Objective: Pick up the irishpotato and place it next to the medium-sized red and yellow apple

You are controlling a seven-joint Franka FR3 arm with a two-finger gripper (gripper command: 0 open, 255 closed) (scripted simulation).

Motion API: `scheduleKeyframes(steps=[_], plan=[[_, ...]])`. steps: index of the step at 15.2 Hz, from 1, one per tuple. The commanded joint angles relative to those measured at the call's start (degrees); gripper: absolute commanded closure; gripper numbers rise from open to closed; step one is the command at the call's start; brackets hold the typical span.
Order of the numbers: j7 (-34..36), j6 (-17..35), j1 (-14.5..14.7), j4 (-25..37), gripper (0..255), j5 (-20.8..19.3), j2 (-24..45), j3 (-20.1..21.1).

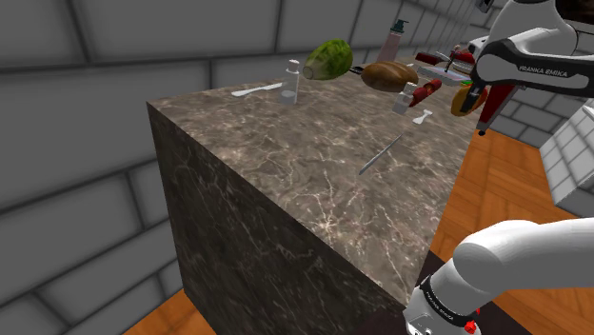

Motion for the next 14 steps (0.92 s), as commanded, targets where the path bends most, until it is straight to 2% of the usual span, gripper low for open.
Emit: scheduleKeyframes(steps=[1,7,8,13,14], plan=[[0.5,0.5,-0.1,-1.3,255,-0.2,0.1,-0.1],[0.5,0.5,-0.1,-1.3,255,-0.2,0.1,-0.1],[0.4,0.5,-0.2,-1.4,0,-0.2,-0.1,-0.2],[0.5,0.5,-0.1,-1.3,0,-0.2,0.1,-0.1],[0.4,-1.4,0.0,-0.4,0,0.3,-0.6,0.9]])
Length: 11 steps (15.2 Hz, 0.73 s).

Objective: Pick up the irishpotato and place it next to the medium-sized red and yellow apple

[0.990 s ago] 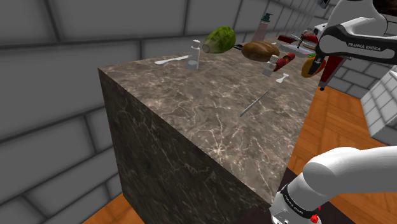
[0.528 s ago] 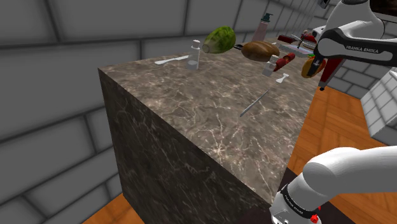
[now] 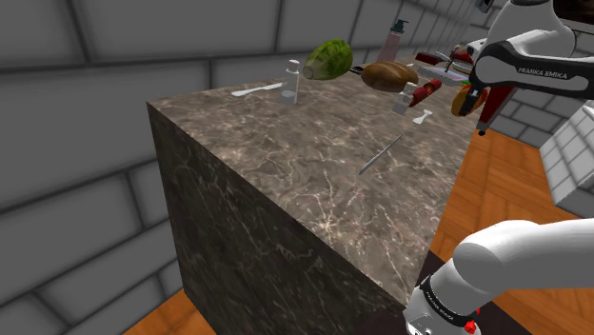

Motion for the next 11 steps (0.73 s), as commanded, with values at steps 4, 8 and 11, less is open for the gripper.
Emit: scheduleKeyframes(steps=[4,8,11], plan=[[-0.5,-6.2,0.5,3.6,0,1.6,-1.6,3.2],[-0.5,-6.2,0.5,3.6,0,1.6,-1.6,3.2],[-0.5,-6.2,0.5,3.6,0,1.6,-1.6,3.2]])
